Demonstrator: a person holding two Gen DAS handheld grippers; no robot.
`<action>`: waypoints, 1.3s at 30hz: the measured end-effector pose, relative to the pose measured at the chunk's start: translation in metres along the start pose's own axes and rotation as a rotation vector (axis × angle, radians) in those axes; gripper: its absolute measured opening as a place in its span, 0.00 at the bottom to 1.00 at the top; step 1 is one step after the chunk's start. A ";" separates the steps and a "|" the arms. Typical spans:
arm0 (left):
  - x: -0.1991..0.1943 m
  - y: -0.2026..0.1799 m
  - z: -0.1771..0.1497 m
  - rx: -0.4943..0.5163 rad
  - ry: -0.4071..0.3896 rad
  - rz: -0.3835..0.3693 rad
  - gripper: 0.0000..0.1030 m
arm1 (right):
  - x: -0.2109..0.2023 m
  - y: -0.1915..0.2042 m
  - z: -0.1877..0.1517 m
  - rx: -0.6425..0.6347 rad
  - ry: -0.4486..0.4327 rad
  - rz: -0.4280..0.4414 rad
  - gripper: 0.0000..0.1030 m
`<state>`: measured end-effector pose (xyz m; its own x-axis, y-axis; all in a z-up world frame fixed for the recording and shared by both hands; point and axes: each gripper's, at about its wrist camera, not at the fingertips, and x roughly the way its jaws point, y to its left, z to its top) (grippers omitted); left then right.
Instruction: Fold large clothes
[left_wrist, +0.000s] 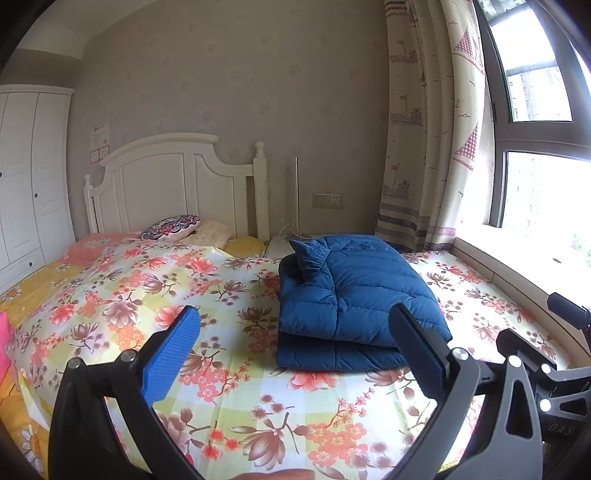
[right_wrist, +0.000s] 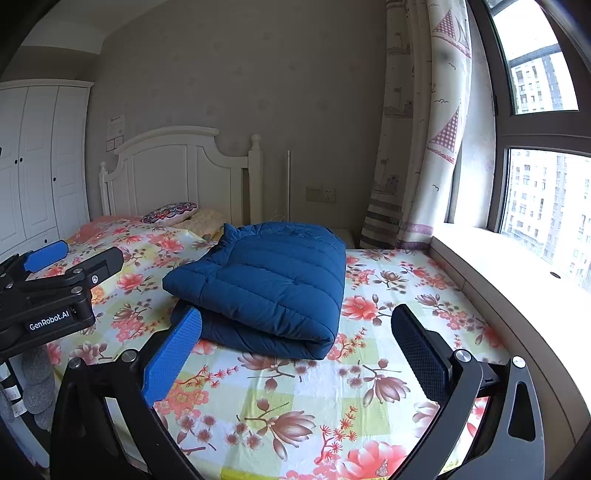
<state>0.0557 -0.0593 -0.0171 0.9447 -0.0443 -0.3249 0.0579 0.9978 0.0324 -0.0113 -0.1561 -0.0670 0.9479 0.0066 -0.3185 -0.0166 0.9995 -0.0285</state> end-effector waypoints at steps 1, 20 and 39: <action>0.000 0.000 0.000 0.000 0.001 0.000 0.98 | 0.000 0.000 0.000 0.000 -0.001 -0.001 0.96; 0.001 -0.001 -0.002 0.005 0.006 -0.001 0.98 | 0.000 0.002 0.000 0.000 0.003 0.007 0.96; 0.001 -0.001 -0.004 0.005 0.009 -0.005 0.98 | 0.000 0.004 0.000 0.005 0.000 0.008 0.96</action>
<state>0.0551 -0.0604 -0.0210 0.9414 -0.0490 -0.3338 0.0644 0.9973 0.0353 -0.0119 -0.1522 -0.0674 0.9479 0.0148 -0.3183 -0.0227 0.9995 -0.0209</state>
